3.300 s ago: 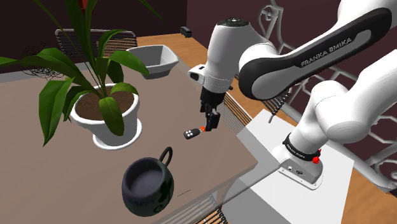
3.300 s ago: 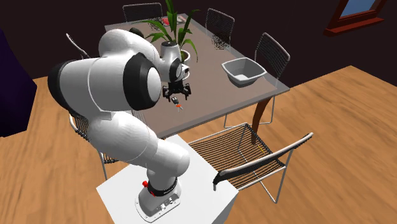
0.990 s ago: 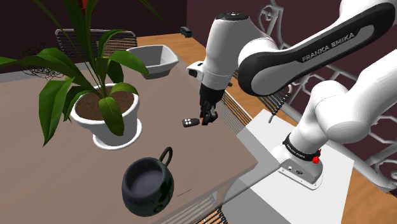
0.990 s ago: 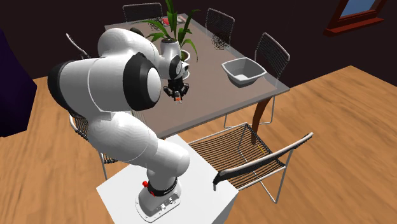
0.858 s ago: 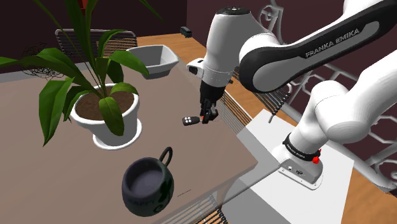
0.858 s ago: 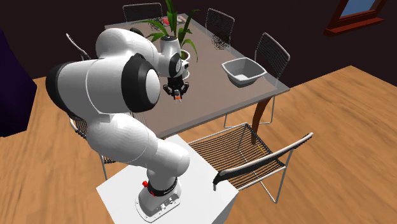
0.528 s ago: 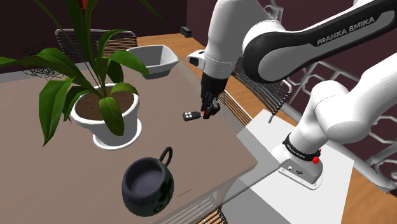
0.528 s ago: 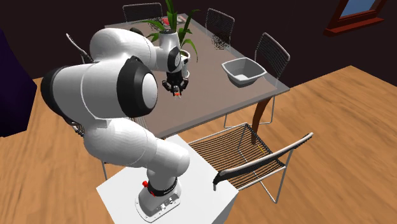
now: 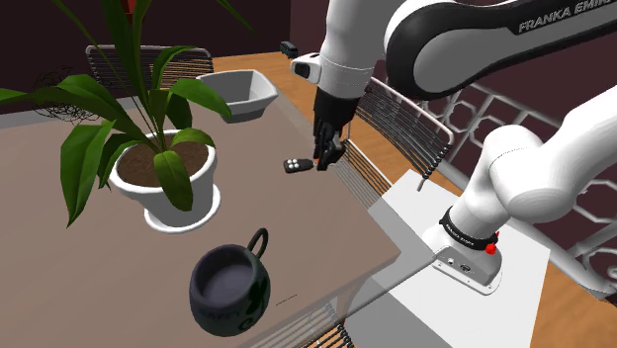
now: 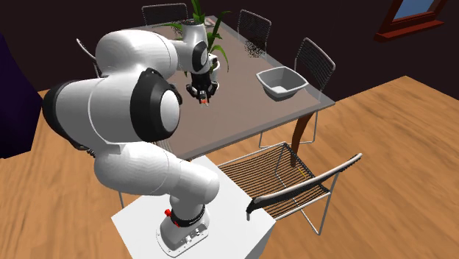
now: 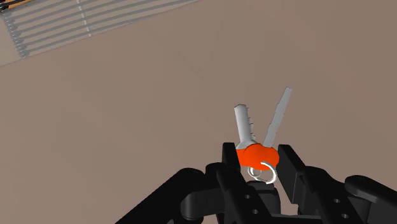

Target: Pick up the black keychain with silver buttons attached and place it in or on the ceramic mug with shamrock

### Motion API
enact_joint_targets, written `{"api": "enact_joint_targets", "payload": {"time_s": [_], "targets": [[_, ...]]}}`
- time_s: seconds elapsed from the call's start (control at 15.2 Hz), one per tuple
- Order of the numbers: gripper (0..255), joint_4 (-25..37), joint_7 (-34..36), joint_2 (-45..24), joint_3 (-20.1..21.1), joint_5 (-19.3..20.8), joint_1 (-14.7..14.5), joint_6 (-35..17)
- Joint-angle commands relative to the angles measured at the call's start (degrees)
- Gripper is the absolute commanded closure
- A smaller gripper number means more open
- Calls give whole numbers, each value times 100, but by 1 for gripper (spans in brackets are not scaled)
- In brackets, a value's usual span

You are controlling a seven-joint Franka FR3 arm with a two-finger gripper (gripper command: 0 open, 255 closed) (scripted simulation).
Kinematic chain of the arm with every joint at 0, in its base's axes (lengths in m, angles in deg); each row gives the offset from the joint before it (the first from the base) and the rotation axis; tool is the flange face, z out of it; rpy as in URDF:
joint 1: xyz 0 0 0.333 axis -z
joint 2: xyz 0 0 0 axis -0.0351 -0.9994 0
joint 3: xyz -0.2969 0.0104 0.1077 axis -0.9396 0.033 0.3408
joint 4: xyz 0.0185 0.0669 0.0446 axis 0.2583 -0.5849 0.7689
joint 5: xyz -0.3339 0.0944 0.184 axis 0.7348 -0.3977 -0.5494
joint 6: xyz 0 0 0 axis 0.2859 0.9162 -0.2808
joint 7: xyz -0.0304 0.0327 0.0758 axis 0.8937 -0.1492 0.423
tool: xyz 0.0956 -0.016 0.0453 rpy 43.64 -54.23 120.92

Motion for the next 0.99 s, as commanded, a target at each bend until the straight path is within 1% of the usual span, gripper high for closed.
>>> {"api": "enact_joint_targets", "payload": {"time_s": [0.0, 0.4, 0.66, 0.92], "targets": [[255, 103, 1, 55, -14, 2, -1, 161], [255, 478, 0, 142, -56, 23, 8, 622], [255, 926, 573, -303, 388, -21, -127, 596], [255, 1471, 1167, -833, 825, 45, -226, 593]]}}
